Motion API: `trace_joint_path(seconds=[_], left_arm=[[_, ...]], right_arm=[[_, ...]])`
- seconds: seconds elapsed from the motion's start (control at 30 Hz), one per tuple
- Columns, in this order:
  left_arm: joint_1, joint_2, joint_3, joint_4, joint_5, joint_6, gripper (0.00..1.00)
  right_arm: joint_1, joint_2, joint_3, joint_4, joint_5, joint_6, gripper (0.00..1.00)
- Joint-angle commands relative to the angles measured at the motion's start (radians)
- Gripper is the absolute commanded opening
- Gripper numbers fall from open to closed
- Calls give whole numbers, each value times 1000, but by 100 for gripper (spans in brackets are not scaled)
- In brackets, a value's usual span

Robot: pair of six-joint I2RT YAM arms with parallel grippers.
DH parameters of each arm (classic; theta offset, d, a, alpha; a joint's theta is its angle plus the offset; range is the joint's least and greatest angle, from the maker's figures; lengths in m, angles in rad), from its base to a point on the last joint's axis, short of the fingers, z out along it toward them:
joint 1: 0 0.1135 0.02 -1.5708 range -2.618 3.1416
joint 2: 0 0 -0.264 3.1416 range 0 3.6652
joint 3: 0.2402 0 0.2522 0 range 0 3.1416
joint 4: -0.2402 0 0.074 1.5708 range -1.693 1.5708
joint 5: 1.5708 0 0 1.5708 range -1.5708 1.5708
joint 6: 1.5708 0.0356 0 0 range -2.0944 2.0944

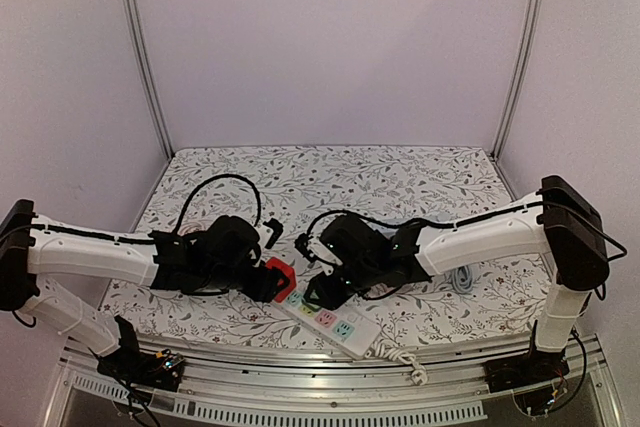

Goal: Pull the plug off the socket

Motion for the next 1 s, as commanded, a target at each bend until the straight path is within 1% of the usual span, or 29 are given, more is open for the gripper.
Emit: trace_joint_path(seconds=[0.0,0.2,0.4,0.6,0.73,0.97], left_arm=[[-26,19,4,-60,-15,-7,50],[-26,26,7,-52,-22,-25,49],[-26,53,31,-67,-44,-30,47],[-26,52,30,-67,-53,-50,46],[-26,39,24,-68,-57,-57,46],[-50,53,37,-104,-100,-46,46]], right_arm=[[-8,-34,-8,9,32,28,15],[60,-45,13,-38,159,-13,13],[140,-41,45,-80,305,-33,13],[187,-37,54,-94,442,-31,13],[188,-44,54,-94,447,-40,13],[154,-65,31,-70,376,-14,13]])
